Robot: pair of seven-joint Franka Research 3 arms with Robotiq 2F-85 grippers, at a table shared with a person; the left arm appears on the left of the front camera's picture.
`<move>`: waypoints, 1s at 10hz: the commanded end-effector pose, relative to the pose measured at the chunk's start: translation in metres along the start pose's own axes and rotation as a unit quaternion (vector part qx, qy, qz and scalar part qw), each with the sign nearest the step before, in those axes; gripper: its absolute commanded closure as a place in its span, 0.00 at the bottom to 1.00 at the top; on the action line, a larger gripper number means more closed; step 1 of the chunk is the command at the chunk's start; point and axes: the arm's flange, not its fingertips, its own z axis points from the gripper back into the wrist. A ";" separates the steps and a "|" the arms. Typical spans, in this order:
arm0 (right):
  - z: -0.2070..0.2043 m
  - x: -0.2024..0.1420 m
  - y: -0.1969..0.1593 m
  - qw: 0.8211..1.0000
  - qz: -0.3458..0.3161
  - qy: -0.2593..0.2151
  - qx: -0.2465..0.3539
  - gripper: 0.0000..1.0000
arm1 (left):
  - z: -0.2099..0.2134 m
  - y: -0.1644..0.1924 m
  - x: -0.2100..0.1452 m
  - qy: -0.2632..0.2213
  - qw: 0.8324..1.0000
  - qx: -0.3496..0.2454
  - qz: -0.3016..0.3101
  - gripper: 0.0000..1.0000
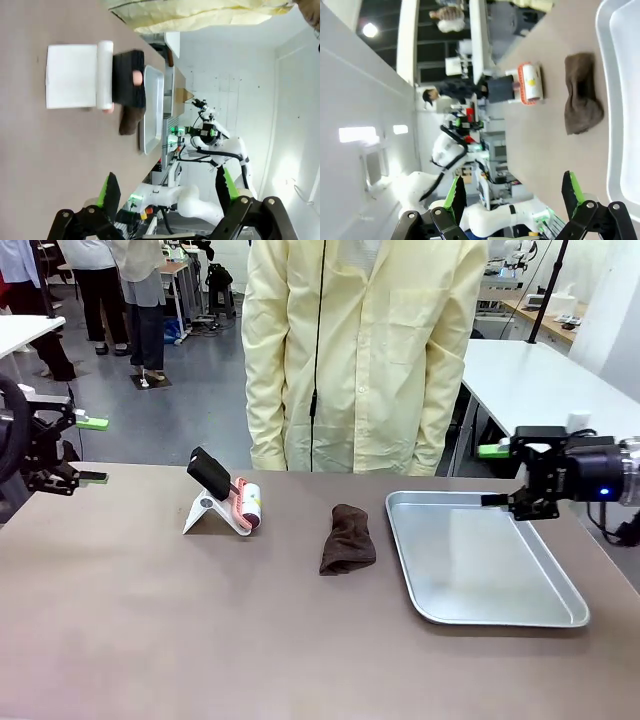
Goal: Clean the surface of the table.
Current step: Return the Lint Roller and towel to their original positions.
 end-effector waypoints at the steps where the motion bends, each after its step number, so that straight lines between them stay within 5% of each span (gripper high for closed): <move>1: 0.011 -0.010 -0.025 0.999 0.003 -0.018 0.039 0.00 | -0.012 -0.011 0.023 -0.017 0.999 -0.017 -0.022 0.00; 2: 0.003 0.001 -0.032 1.000 0.001 -0.018 0.023 0.00 | -0.023 -0.014 0.031 -0.012 1.000 0.020 -0.003 0.00; 3: 0.013 0.005 -0.009 1.000 -0.007 -0.012 0.013 0.00 | -0.006 0.000 0.012 -0.006 1.000 -0.010 -0.002 0.00; 10: 0.013 0.005 -0.009 1.000 -0.007 -0.012 0.013 0.00 | -0.006 0.000 0.012 -0.006 1.000 -0.010 -0.002 0.00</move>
